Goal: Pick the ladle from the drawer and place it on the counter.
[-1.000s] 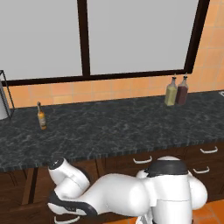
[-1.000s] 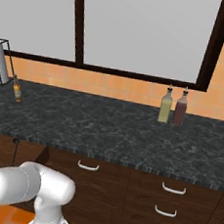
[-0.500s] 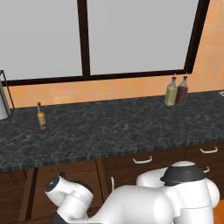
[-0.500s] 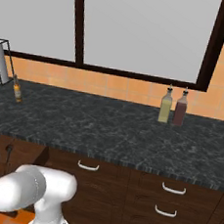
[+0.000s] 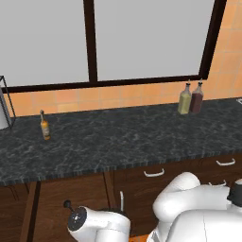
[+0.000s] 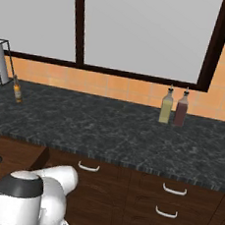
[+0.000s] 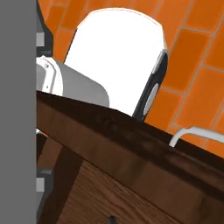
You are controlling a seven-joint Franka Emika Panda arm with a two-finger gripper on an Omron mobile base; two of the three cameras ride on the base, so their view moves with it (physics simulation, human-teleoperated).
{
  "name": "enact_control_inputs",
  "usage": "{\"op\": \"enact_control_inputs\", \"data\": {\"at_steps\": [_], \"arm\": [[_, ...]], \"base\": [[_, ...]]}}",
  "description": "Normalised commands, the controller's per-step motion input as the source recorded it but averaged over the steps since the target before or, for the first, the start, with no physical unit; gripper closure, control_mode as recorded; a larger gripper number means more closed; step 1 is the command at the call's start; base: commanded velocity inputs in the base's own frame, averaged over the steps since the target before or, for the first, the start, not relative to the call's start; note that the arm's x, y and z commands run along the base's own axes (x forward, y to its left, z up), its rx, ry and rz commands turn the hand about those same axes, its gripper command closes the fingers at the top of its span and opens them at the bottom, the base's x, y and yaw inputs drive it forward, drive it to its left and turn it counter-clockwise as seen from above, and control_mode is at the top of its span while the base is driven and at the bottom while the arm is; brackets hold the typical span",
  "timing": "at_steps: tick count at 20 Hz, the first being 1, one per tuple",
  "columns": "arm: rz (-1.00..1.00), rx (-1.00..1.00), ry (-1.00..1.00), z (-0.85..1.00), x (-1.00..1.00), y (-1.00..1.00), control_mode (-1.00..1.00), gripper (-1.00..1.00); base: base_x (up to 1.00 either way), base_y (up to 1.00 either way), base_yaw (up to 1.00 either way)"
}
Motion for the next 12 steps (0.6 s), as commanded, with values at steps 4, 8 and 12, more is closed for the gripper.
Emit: {"op": "enact_control_inputs", "data": {"at_steps": [4, 8, 12], "arm": [[0.09, 0.01, 0.1, 1.0, 0.2, 0.21, -1.0, -1.0], [0.33, -0.07, 0.2, 0.89, 0.43, 0.46, -1.0, -1.0], [0.51, -0.1, 0.03, 0.41, 0.2, 0.8, -1.0, -1.0]], "base": [[0.0, 0.0, 0.0], [0.0, 0.0, 0.0], [0.0, 0.0, 0.0]]}}
